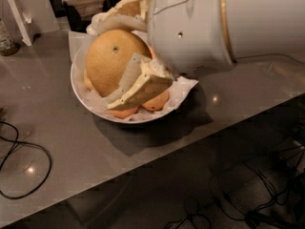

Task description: Pick orange from white bowl

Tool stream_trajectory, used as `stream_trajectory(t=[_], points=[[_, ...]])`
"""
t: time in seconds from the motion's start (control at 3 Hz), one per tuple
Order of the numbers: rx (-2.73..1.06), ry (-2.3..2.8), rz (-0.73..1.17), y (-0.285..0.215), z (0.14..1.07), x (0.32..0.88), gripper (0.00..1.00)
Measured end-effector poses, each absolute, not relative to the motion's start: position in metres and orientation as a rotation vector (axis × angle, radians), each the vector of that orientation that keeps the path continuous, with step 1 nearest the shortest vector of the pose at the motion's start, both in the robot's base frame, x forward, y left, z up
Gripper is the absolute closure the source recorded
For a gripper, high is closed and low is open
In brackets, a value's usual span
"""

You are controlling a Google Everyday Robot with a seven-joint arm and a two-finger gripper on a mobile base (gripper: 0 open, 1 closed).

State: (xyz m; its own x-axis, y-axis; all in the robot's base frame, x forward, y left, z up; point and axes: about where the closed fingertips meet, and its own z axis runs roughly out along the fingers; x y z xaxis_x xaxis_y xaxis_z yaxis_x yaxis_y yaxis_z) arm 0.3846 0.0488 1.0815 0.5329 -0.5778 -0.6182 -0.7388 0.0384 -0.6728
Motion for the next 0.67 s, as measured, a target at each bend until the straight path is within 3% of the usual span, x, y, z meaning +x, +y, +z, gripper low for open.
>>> stream_trajectory(t=[0.67], points=[[-1.637,1.157,0.211,0.0567,1.0802,0.3697,1.0]])
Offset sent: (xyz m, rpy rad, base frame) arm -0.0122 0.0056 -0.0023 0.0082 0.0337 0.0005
